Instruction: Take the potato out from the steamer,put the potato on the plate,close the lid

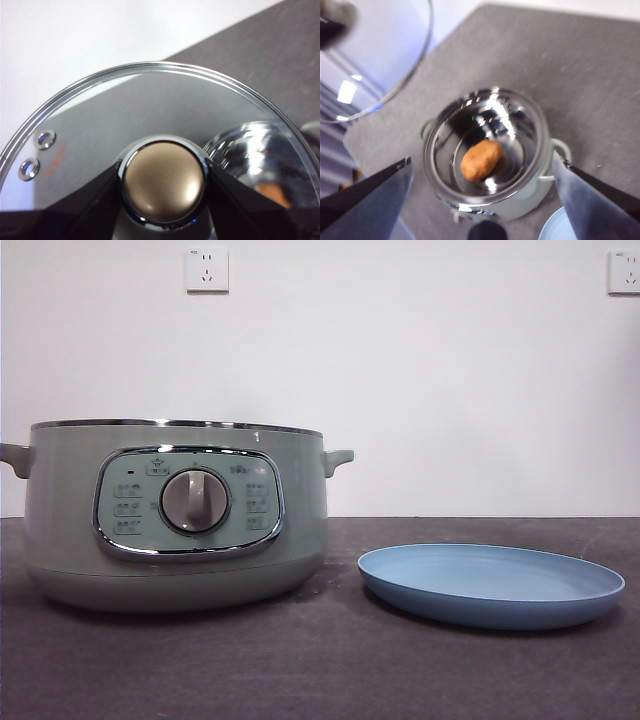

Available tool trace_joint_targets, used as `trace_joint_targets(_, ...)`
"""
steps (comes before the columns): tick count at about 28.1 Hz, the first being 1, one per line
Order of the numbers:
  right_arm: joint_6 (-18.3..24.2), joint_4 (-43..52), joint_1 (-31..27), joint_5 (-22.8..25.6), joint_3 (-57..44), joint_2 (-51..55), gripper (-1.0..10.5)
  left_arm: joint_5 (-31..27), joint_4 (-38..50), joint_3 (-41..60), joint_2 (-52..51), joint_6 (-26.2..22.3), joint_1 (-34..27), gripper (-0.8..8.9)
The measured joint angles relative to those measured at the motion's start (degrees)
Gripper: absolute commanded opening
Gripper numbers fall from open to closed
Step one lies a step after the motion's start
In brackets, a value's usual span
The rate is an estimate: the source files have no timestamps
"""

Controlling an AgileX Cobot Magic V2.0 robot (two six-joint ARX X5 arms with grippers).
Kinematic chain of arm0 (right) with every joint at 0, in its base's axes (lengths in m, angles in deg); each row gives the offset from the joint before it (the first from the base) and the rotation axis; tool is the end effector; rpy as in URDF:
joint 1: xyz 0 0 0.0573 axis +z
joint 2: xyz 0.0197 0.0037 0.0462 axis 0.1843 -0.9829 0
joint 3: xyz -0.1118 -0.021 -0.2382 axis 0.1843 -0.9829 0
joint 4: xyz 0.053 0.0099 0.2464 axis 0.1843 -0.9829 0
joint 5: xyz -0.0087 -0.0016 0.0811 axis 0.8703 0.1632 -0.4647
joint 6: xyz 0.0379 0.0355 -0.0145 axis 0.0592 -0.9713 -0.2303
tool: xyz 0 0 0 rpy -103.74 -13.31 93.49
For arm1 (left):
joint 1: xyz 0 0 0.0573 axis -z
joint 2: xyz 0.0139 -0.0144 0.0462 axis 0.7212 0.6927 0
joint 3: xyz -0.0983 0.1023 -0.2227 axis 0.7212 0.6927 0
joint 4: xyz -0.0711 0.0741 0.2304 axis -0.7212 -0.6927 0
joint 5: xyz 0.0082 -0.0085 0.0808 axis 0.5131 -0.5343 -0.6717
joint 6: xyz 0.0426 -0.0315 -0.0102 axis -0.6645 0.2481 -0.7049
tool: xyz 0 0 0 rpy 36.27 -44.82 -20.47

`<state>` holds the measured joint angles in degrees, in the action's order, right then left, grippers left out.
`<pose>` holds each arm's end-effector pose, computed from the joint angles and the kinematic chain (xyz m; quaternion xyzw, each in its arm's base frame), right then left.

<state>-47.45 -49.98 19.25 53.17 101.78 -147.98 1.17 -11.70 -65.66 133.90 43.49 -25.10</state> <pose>0.2408 0.1506 0.4447 0.0184 0.3091 0.4030 0.8612 0.2034 -0.0693 0.4901 0.1855 0.2570 -0.0623 0.9464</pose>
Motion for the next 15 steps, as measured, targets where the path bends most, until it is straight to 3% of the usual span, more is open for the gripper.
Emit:
trace_joint_targets(5,1.20,-6.19,6.14,4.44,8.81,-10.58,4.7,-5.35,-3.91,0.00,-3.32,-0.02,-0.76,-0.08)
trace_joint_targets(10,1.14,-8.02,11.80,8.09,17.18,-24.85,4.7,-15.19,-7.45,0.00,-10.60,0.55,-0.81,-0.08)
trace_joint_targets(15,-1.05,-2.21,13.88,8.55,17.86,-34.42,4.7,-15.69,-9.05,0.00,-16.09,1.70,-0.85,-0.08)
